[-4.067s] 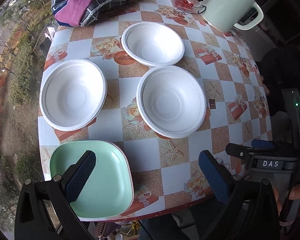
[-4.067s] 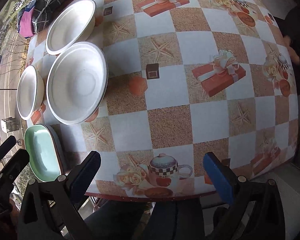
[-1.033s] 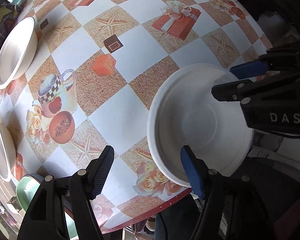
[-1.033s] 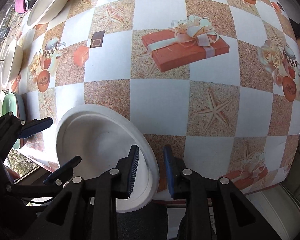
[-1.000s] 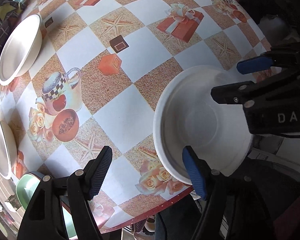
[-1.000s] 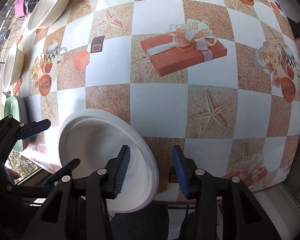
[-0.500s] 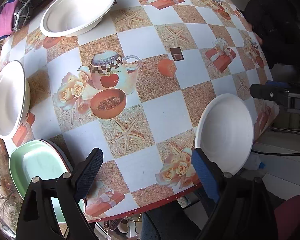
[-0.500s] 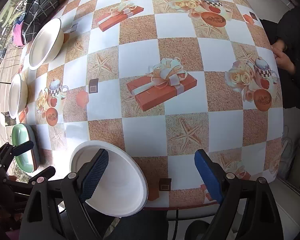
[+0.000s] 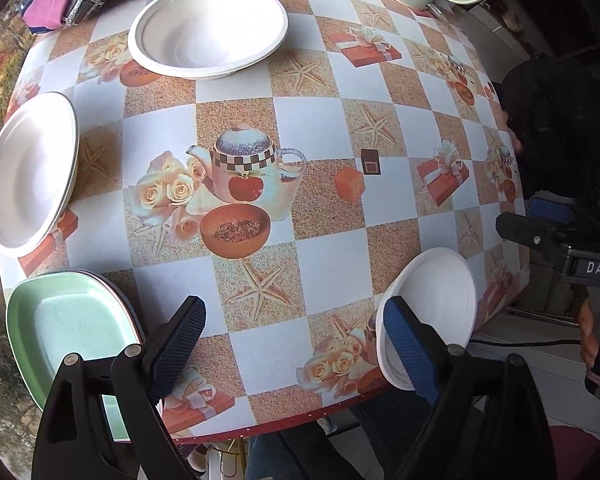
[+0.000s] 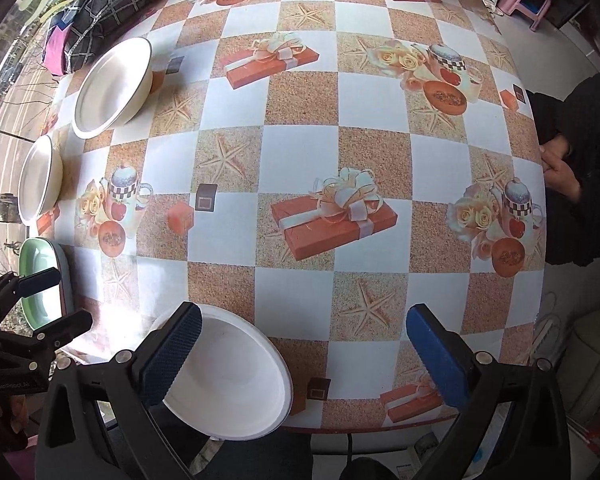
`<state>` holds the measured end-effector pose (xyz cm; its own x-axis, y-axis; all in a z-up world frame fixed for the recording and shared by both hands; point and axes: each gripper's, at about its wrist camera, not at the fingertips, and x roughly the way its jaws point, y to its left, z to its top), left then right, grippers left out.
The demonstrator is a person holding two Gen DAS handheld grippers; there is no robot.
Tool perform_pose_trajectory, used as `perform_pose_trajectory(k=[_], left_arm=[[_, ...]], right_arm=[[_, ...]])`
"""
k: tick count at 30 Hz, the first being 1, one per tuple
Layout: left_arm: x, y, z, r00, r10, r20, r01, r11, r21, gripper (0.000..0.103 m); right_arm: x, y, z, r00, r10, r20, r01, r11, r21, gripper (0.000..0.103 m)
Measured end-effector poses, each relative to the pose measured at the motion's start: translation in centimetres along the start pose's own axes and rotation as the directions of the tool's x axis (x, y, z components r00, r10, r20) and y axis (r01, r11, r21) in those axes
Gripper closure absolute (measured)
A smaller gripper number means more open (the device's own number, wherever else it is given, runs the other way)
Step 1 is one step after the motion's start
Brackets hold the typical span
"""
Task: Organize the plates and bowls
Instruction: 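Lower both held bowls onto the table and open both grippers, then move both grippers back to the white bowls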
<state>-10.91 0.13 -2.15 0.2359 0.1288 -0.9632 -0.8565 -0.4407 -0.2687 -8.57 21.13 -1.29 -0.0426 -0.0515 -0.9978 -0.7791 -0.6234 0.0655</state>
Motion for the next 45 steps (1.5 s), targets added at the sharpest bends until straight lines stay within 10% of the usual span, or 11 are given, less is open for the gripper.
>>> perform_pose_trajectory(k=[45], left_arm=[[-4.3, 6.5, 11.2, 0.953, 0.276, 0.128, -0.259, 0.956, -0.14, 0.011]], right_arm=[[1.0, 8.8, 12.3, 0.999, 0.044, -0.005, -0.044, 0.985, -0.169, 0.0]])
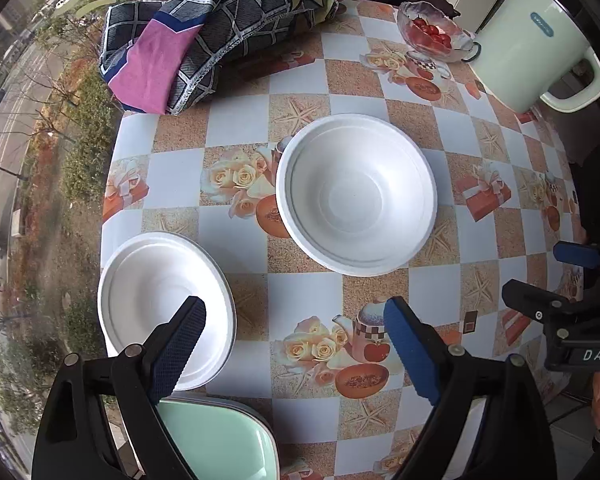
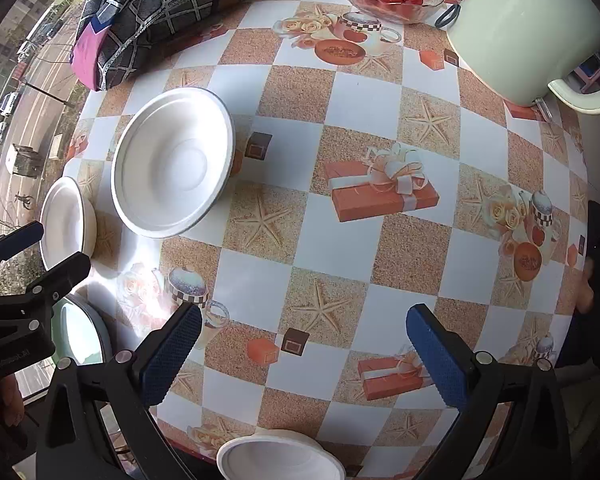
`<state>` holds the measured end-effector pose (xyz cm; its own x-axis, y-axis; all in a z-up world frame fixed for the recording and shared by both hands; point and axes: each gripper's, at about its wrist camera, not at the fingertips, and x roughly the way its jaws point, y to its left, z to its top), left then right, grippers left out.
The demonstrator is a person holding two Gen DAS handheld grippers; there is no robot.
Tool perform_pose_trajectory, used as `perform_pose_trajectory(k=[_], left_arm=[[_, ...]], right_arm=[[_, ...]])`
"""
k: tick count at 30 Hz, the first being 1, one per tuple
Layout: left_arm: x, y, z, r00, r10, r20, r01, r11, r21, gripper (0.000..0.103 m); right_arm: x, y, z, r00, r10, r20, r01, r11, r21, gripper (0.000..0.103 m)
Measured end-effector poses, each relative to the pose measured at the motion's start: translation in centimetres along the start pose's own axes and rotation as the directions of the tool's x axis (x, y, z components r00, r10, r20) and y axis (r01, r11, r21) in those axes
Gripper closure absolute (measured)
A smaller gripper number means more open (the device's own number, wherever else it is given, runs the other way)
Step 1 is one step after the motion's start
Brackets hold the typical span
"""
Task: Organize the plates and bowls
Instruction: 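Move both grippers back to the white bowls, then close the left gripper on a white bowl rim while the right gripper grasps another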
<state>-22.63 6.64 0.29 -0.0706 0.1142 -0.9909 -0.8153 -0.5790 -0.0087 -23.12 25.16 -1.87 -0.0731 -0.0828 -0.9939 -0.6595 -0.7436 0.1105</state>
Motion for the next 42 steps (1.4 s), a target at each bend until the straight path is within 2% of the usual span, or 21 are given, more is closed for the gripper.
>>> perform_pose_trajectory(k=[4, 10, 18, 22, 25, 26, 27, 28, 29, 30, 31, 32, 34, 38, 42], left_arm=[[0.8, 0.0, 1.5, 1.0, 0.021, -0.002, -0.021, 1.0, 0.014, 0.011], [1.4, -0.3, 4.3, 0.996, 0.077, 0.048, -0.079, 0.996, 0.05, 0.011], [5.2, -0.7, 7.0, 0.991, 0.133, 0.002, -0.133, 0.988, 0.082, 0.011], [7.1, -0.6, 7.6, 0.986, 0.162, -0.031, -0.158, 0.982, 0.102, 0.015], [8.3, -0.5, 8.0, 0.985, 0.161, -0.068, -0.153, 0.983, 0.102, 0.032], [8.6, -0.6, 8.0, 0.984, 0.159, -0.078, -0.151, 0.983, 0.105, 0.041], [8.9, -0.7, 8.1, 0.984, 0.158, -0.087, -0.148, 0.983, 0.109, 0.051], [9.2, -0.8, 8.1, 0.984, 0.147, -0.097, -0.136, 0.985, 0.11, 0.054], [9.3, -0.9, 8.1, 0.986, 0.129, -0.105, -0.117, 0.987, 0.107, 0.062], [9.4, -1.2, 8.2, 0.988, 0.113, -0.108, -0.102, 0.989, 0.105, 0.068], [9.4, -1.4, 8.1, 0.988, 0.107, -0.11, -0.095, 0.99, 0.107, 0.07], [9.5, -1.7, 8.1, 0.988, 0.106, -0.113, -0.093, 0.989, 0.113, 0.071], [9.4, -2.4, 7.9, 0.988, 0.099, -0.117, -0.084, 0.988, 0.129, 0.071], [9.4, -3.6, 7.0, 0.988, 0.091, -0.128, -0.072, 0.987, 0.143, 0.071], [9.3, -5.9, 4.1, 0.987, 0.065, -0.145, -0.037, 0.981, 0.19, 0.071]], right_arm=[[0.9, 0.7, 1.1, 1.0, 0.004, -0.004, -0.004, 1.0, 0.019, 0.0], [1.6, 0.6, 3.4, 1.0, 0.015, 0.027, -0.017, 0.996, 0.091, 0.0], [3.5, 0.8, 6.4, 0.998, 0.039, 0.05, -0.045, 0.99, 0.133, 0.0], [4.7, 1.0, 7.5, 0.998, 0.047, 0.045, -0.053, 0.989, 0.139, 0.0], [5.6, 1.4, 8.0, 0.998, 0.061, 0.029, -0.064, 0.989, 0.132, 0.002], [5.8, 1.6, 8.1, 0.998, 0.059, 0.029, -0.062, 0.99, 0.126, 0.007], [6.0, 1.9, 8.1, 0.998, 0.063, 0.029, -0.066, 0.991, 0.115, 0.027], [6.2, 2.1, 8.1, 0.998, 0.066, 0.021, -0.068, 0.992, 0.106, 0.045], [6.5, 2.2, 8.1, 0.996, 0.085, 0.013, -0.086, 0.991, 0.103, 0.049], [6.7, 2.3, 8.0, 0.993, 0.114, 0.01, -0.114, 0.988, 0.107, 0.06], [6.7, 2.3, 7.9, 0.99, 0.138, 0.012, -0.139, 0.984, 0.108, 0.068], [6.7, 2.5, 7.8, 0.989, 0.149, 0.012, -0.15, 0.983, 0.102, 0.071], [6.8, 3.1, 7.7, 0.99, 0.14, -0.003, -0.14, 0.988, 0.068, 0.085], [6.9, 3.0, 6.8, 0.992, 0.126, -0.026, -0.125, 0.991, 0.046, 0.087], [6.6, 2.1, 4.5, 0.993, 0.102, -0.067, -0.103, 0.995, -0.005, 0.087]])
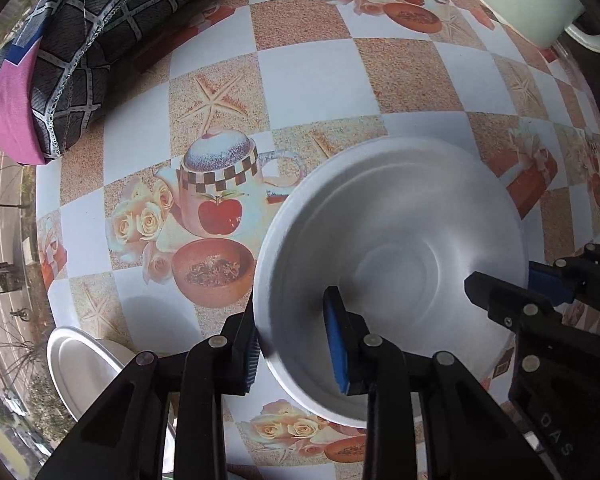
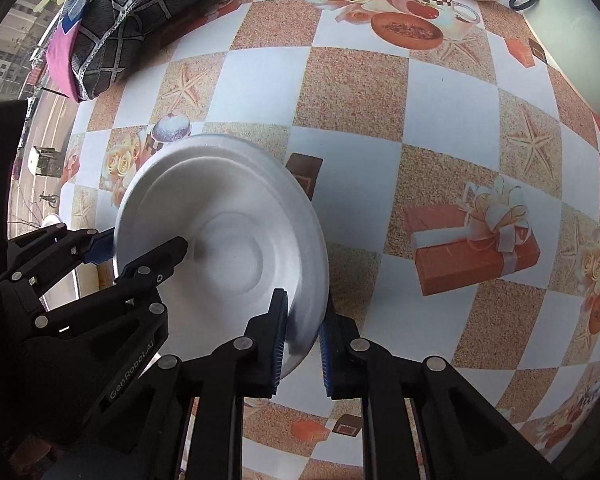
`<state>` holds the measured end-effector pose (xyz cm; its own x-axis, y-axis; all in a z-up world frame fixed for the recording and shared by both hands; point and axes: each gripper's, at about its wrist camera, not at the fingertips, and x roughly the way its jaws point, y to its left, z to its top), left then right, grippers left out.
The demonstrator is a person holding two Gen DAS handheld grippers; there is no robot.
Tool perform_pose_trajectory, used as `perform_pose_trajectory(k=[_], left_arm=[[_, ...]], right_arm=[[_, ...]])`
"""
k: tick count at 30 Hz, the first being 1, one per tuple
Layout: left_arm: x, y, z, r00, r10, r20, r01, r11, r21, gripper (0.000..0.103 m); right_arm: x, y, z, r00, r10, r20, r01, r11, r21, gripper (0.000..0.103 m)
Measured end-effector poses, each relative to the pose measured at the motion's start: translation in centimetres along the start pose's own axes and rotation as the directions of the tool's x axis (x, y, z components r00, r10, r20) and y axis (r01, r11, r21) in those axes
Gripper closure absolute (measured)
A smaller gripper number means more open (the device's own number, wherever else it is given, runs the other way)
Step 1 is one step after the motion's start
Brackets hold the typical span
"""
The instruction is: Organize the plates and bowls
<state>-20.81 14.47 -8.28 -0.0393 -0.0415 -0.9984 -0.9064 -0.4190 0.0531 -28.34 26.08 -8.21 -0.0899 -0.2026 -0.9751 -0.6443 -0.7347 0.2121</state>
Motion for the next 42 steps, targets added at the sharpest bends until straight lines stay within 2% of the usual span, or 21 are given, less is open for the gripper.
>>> perform_pose_trajectory(k=[3, 8, 10, 13, 19, 20, 31, 42], left_arm=[[-0.1, -2.9, -2.6, 1.0, -0.012, -0.005, 0.013, 0.999, 0.05, 0.071], [-0.3, -7.5, -7.0, 0.999, -0.034, -0.027, 0.037, 0.992, 0.121, 0.071], [-0.3, -8.9, -7.9, 0.999, -0.021, -0.025, 0.024, 0.989, 0.143, 0.071], [-0.2, -9.9, -7.9, 1.0, 0.008, -0.021, -0.005, 0.988, 0.157, 0.065], [0.1, -9.4, -6.7, 0.998, -0.028, -0.051, 0.034, 0.992, 0.123, 0.064], [0.2, -9.5, -6.7, 0.998, -0.026, -0.052, 0.032, 0.992, 0.123, 0.064], [0.3, -9.5, -6.7, 0.999, -0.019, -0.048, 0.024, 0.993, 0.119, 0.063], [-0.6, -9.6, -7.0, 0.999, -0.022, -0.027, 0.026, 0.989, 0.148, 0.063]], right_arm=[[-0.2, -1.2, -2.9, 0.999, -0.03, -0.028, 0.029, 0.999, -0.024, 0.086], [-0.4, -3.5, -8.3, 0.996, -0.056, -0.075, 0.056, 0.998, 0.003, 0.086], [-0.3, -4.3, -10.2, 0.996, -0.048, -0.08, 0.051, 0.998, 0.038, 0.086], [-0.4, -5.1, -11.6, 0.997, -0.04, -0.065, 0.046, 0.995, 0.094, 0.086], [0.2, -4.2, -11.7, 0.996, -0.057, -0.064, 0.063, 0.994, 0.091, 0.085], [1.2, -2.6, -11.5, 0.996, -0.052, -0.073, 0.059, 0.994, 0.094, 0.084], [1.9, -5.0, -11.1, 0.995, -0.036, -0.092, 0.046, 0.992, 0.114, 0.084], [1.5, -4.8, -10.3, 0.994, -0.054, -0.098, 0.066, 0.991, 0.116, 0.084]])
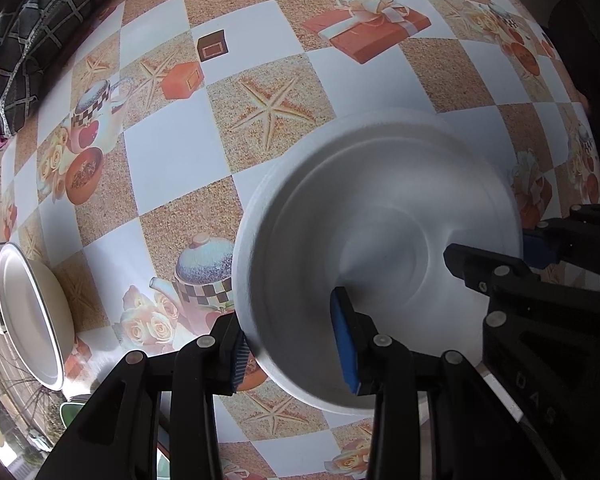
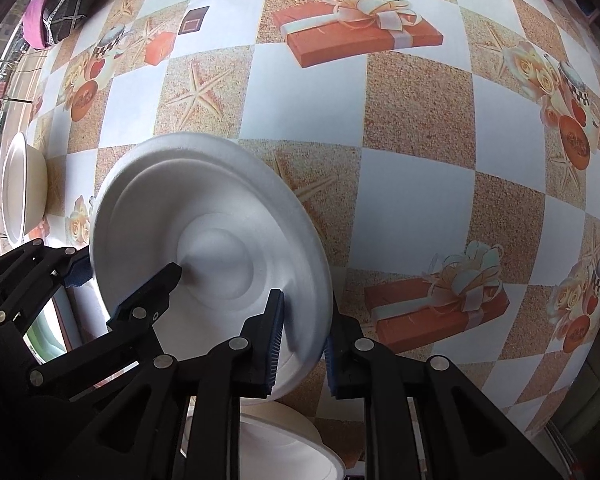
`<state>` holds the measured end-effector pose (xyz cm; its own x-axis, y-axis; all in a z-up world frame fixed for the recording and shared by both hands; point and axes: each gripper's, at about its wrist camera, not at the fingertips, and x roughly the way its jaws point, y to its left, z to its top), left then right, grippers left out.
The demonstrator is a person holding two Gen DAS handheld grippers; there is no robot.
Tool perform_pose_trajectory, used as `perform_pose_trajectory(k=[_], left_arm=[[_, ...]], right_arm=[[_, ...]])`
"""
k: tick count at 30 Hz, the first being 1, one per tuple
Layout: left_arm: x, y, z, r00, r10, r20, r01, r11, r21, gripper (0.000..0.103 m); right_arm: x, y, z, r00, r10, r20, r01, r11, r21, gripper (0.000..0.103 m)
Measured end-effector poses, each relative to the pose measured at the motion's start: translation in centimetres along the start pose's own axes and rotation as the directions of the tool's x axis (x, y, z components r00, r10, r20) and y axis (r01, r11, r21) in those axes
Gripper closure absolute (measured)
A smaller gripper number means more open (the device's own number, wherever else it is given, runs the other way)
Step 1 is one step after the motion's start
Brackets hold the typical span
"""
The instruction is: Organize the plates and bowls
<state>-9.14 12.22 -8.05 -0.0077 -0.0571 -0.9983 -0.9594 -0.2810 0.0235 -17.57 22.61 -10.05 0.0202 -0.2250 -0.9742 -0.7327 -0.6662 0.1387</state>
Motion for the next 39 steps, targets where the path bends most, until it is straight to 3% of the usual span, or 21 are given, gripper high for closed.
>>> perform_pose_trajectory(k=[9, 18, 29, 39], left_arm=[[-3.8, -1.9, -1.0, 0.997, -0.008, 0.076, 0.002, 0.996, 0.086, 0.063], [-6.8, -5.2, -4.4, 0.993, -0.033, 0.115, 0.007, 0.977, 0.214, 0.063], [-8.1, -7.6, -8.8, 0.992, -0.078, 0.103, 0.037, 0.934, 0.356, 0.063], [-6.5, -8.5, -11.3, 0.994, -0.104, 0.014, 0.088, 0.897, 0.433, 0.063]], right_arm=[[-3.9, -0.6, -0.6, 0.997, -0.019, 0.07, 0.019, 1.0, 0.004, 0.084], [-6.6, -2.1, -4.2, 0.993, -0.016, 0.113, 0.007, 0.997, 0.08, 0.084], [-7.4, -2.9, -10.2, 0.994, -0.016, 0.112, -0.003, 0.987, 0.163, 0.084], [-5.2, -2.3, -14.0, 0.999, 0.009, 0.045, -0.018, 0.98, 0.197, 0.084]])
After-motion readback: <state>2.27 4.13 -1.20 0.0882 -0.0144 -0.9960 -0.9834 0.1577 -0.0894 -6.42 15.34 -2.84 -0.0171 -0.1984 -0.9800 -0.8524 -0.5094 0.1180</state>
